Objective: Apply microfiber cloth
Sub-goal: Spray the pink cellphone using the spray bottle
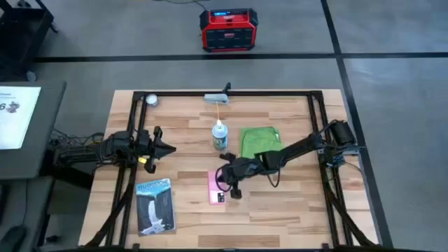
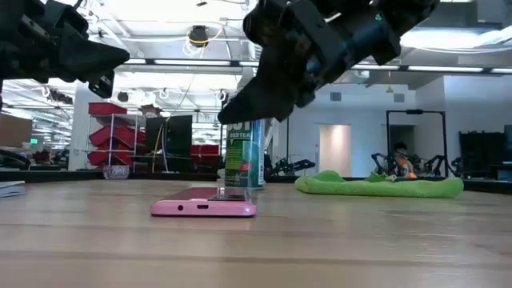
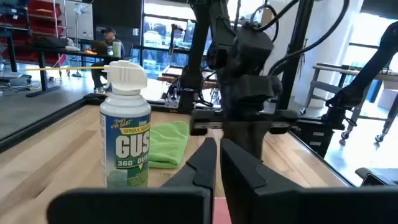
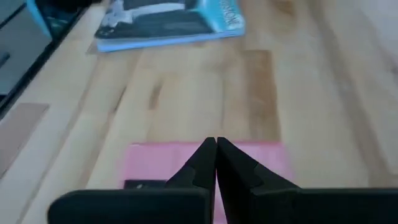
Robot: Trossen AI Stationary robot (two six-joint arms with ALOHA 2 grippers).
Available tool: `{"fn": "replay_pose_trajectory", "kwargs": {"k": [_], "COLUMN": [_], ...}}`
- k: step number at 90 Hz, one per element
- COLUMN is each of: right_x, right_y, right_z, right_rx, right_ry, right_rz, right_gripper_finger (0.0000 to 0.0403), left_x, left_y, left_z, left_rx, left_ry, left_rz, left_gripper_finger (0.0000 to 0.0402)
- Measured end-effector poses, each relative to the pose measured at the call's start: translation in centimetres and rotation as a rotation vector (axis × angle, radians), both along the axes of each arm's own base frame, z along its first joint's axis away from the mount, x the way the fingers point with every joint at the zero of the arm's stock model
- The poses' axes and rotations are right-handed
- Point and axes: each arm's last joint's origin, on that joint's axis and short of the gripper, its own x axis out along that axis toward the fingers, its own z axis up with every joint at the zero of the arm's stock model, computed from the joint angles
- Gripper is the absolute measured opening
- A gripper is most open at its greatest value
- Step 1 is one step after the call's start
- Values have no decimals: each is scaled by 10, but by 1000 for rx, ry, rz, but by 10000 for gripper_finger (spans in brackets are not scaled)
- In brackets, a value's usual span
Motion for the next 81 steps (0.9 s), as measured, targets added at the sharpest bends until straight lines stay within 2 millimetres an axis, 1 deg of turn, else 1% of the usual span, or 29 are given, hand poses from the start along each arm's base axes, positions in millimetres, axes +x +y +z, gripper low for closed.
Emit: {"fn": "replay_pose_trajectory", "kwargs": {"k": [15,21,34,40,47,55,81], "right_x": [0,3,8,11,15,15,9], "right_y": [-1,-1,-4,-4,-3,-2,-4], "right_z": [-5,-14,-41,-49,-51,-55,-57], "right_rx": [28,33,59,62,72,75,63], "right_ry": [34,41,117,136,133,148,235], "right_rz": [-17,-23,-55,-63,-69,-74,-98], "right_gripper_finger": [0,0,0,0,0,0,0], "left_x": [0,0,0,0,0,0,0], "left_y": [0,0,0,0,0,0,0], "left_z": [0,0,0,0,0,0,0], "left_rx": [0,0,0,-2,-13,-24,-28], "left_ry": [0,0,1,1,2,4,5], "left_rz": [0,0,0,-1,-1,-1,-1], "left_gripper_finger": [0,0,0,0,0,0,0]}}
